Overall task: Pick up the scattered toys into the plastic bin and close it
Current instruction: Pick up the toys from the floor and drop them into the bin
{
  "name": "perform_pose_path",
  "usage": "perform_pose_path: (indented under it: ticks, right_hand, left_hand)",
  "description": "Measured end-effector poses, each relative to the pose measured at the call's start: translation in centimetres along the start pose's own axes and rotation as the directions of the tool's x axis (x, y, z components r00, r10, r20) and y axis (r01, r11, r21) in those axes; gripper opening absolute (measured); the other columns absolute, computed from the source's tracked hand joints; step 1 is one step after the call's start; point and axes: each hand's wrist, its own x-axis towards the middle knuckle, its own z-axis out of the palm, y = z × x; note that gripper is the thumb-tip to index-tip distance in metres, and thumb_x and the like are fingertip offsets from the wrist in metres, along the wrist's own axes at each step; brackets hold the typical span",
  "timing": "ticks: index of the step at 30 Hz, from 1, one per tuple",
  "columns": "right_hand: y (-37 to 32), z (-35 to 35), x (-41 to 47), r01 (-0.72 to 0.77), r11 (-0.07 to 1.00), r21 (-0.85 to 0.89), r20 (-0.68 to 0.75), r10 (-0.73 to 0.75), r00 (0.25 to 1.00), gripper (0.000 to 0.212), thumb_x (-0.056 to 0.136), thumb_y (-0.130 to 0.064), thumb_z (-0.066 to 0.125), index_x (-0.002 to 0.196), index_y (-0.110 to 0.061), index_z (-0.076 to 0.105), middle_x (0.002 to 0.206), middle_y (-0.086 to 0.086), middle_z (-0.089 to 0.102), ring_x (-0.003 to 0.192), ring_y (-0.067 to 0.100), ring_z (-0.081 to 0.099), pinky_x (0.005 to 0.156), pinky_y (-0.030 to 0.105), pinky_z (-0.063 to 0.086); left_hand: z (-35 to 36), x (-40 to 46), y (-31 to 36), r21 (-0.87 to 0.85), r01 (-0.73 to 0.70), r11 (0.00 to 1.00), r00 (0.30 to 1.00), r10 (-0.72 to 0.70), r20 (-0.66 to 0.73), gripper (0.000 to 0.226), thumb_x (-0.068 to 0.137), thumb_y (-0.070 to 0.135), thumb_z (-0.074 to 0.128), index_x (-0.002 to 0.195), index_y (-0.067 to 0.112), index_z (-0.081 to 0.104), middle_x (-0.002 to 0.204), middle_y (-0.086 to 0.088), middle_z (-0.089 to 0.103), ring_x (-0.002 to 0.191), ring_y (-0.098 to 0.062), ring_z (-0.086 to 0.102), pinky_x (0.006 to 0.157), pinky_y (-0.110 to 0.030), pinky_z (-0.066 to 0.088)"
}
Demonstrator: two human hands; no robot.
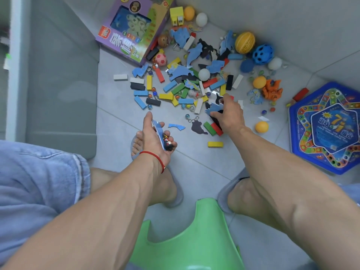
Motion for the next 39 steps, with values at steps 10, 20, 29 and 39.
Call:
perform_pose_path:
  ticks: [10, 20, 29, 39]
  right_hand:
    - [0.3, -7.1, -3.7, -0.403, 0.390, 0.828, 0.303, 0.293, 0.907, 0.044, 0.085, 0.006, 0.064, 0.125, 0.005, 0.046, 0.117, 0.030, 0.066, 0.088, 0.032, 0.071, 0.086, 0.049, 0.059]
    - [-28.5, -5.8, -10.9, -0.366, 0.217, 0.905, 0.415, -0.267, 0.870, 0.010, 0.096, -0.005, 0.058, 0.106, -0.005, 0.057, 0.089, 0.014, 0.058, 0.073, 0.022, 0.056, 0.073, 0.033, 0.052]
    - [-40.9, -8.2, -15.3, -0.491, 0.253, 0.834, 0.543, -0.539, 0.644, 0.088, 0.098, -0.048, 0.047, 0.154, 0.010, 0.011, 0.160, 0.033, 0.014, 0.148, 0.046, 0.020, 0.119, 0.051, 0.029]
    - [-8.5, -9.2, -8.2, -0.254, 0.895, 0.368, 0.199, 0.191, 0.961, 0.027, 0.095, -0.019, 0.050, 0.113, -0.005, 0.065, 0.092, 0.015, 0.069, 0.080, 0.026, 0.067, 0.078, 0.037, 0.057]
  left_hand:
    - [1.2, -3.9, 1.8, 0.110, -0.084, 0.990, 0.987, 0.068, 0.145, 0.032, 0.087, 0.034, 0.069, 0.108, 0.014, 0.056, 0.084, -0.004, 0.042, 0.056, -0.014, 0.039, 0.050, -0.023, 0.045]
    - [-4.6, -15.4, 18.7, -0.186, -0.501, 0.845, 0.861, 0.509, -0.010, 0.015, 0.091, 0.020, 0.049, 0.080, 0.014, 0.042, 0.071, -0.005, 0.037, 0.055, -0.017, 0.036, 0.050, -0.023, 0.041]
    - [-12.9, -20.8, 23.6, -0.514, -0.643, 0.568, 0.740, 0.633, -0.228, 0.022, 0.095, 0.029, 0.045, 0.114, 0.019, 0.046, 0.137, -0.005, 0.040, 0.135, -0.030, 0.038, 0.113, -0.048, 0.037]
    - [-2.3, -14.0, 11.7, 0.413, -0.583, 0.699, 0.809, 0.545, 0.220, 0.013, 0.088, 0.005, 0.054, 0.078, 0.012, 0.059, 0.082, -0.007, 0.049, 0.075, -0.022, 0.052, 0.073, -0.033, 0.057]
